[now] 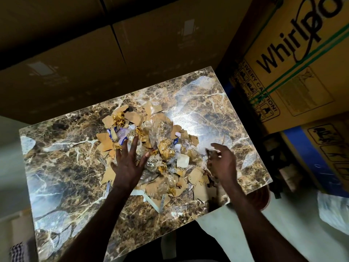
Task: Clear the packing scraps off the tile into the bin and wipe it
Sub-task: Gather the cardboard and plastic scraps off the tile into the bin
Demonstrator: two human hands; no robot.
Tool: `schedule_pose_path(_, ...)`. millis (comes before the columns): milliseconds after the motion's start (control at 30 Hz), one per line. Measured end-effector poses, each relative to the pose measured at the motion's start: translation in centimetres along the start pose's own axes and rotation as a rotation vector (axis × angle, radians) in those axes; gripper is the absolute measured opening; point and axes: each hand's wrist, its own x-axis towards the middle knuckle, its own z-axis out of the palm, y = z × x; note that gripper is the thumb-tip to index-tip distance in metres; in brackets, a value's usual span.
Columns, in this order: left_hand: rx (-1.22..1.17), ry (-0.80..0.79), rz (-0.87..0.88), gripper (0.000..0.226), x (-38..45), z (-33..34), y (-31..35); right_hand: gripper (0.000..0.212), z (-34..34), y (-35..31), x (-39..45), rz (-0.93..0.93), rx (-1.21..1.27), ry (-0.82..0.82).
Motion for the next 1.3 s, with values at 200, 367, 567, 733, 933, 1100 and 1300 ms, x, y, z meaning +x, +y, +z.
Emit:
schedule_pose_path(200, -0.001, 0.000, 0.002, 0.075, -0.1, -0.1, 0.0, 0.033, -4.7, 7.4, -1.8, 0.279, -0.417, -0.062)
schedule_pose_path(367, 0.015, -0.003, 0.005, 0.076, -0.1, -0.3, 0.2, 0.049, -1.5, 7.4, -3.0, 0.296, -0.481, -0.367)
schedule_pose_path(567, 0.000, -0.018, 0.004, 0.074, -0.2, -0.5, -0.2, 0.024, 3.5, 1.3, -3.0, 0.214, -0.269, -0.322)
schedule_pose_path(733, 0.010, -0.018, 0.005, 0.074, -0.2, -0.6, 0.0, 0.022, 4.4, -2.9, -2.0, 0.128, -0.189, -0.341)
schedule_pose_path(933, 0.011, -0.016, 0.004, 0.075, -0.1, -0.6, -0.2, 0.036, 0.1, -0.8, -2.0, 0.091, -0.293, -0.295)
schedule_pose_path(1100, -0.006, -0.020, 0.001, 0.074, -0.2, -0.7, -0.1, 0.083, -1.5, 2.4, -5.4, 0.266, -0.087, -0.529)
schedule_pose_path(1300, 0.009, -0.016, 0.007, 0.075, -0.1, -0.6, 0.0, 0.126, 4.9, 1.5, -6.8, 0.189, -0.139, -0.451)
